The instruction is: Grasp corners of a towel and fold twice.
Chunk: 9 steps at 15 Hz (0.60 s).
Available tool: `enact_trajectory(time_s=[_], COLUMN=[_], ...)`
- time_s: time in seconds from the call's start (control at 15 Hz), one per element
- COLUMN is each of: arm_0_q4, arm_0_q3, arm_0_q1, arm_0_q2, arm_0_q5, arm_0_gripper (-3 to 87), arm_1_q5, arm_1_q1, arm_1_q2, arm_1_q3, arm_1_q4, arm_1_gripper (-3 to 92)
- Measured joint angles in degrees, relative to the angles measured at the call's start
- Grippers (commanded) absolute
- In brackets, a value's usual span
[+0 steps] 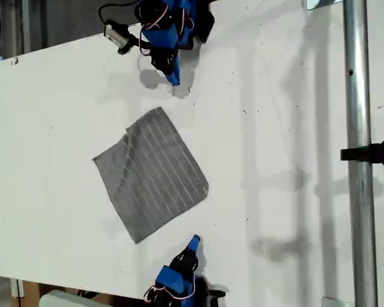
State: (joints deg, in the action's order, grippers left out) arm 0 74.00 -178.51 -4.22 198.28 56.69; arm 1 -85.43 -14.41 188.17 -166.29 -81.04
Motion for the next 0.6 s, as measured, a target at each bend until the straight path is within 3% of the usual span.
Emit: enact_trajectory(time_s=[0.07, 0.27, 0.6], arm_0_q4=[0.0, 0.0, 0.0], arm_0_q3=[0.0, 0.0, 0.0], arm_0_q1=[0.4, 11.7, 11.5], arm_0_q2=[0.0, 0.1, 0.0], arm_0_q5=[0.6, 25.2, 29.6], arm_0_gripper=[-1.9, -2.4, -2.9], arm_1_q5=[-0.3, -0.4, -0.4], arm_1_q1=[0.0, 0.0, 1.3], arm_1_q2=[0.0, 0.0, 0.0], arm_1_q3=[0.0, 0.0, 0.0], arm_1_q4=[0.0, 0.0, 0.0], arm_1_gripper=[-0.3, -0.3, -0.3])
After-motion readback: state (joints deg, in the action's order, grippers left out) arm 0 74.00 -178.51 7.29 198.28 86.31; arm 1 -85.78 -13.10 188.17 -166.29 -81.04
